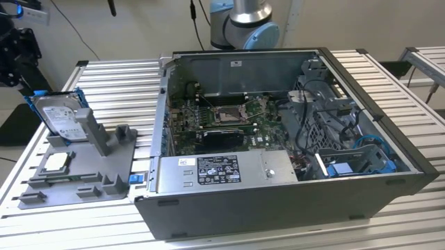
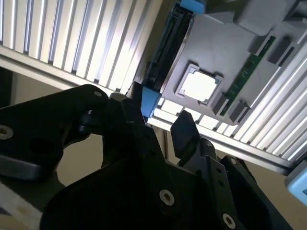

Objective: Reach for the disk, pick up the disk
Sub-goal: 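Pick up the disk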

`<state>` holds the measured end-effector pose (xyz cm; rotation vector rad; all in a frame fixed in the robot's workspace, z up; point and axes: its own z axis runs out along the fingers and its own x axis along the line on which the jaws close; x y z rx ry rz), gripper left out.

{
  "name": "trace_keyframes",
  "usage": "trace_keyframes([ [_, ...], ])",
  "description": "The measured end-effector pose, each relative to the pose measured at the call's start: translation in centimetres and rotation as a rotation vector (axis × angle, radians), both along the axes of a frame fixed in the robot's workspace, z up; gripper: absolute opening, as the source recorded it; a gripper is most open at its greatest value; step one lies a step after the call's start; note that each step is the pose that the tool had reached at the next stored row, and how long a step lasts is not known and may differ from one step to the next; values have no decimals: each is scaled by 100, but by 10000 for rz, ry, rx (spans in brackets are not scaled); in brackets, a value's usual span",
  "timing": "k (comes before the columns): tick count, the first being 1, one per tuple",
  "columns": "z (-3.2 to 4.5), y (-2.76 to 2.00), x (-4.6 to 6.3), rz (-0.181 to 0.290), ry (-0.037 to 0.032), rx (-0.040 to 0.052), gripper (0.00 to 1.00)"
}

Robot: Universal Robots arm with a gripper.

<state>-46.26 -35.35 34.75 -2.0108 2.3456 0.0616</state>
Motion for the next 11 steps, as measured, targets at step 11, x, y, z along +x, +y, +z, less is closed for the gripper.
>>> trace_keyframes([
  [11, -7, -6, 0, -1, 4, 2, 100],
])
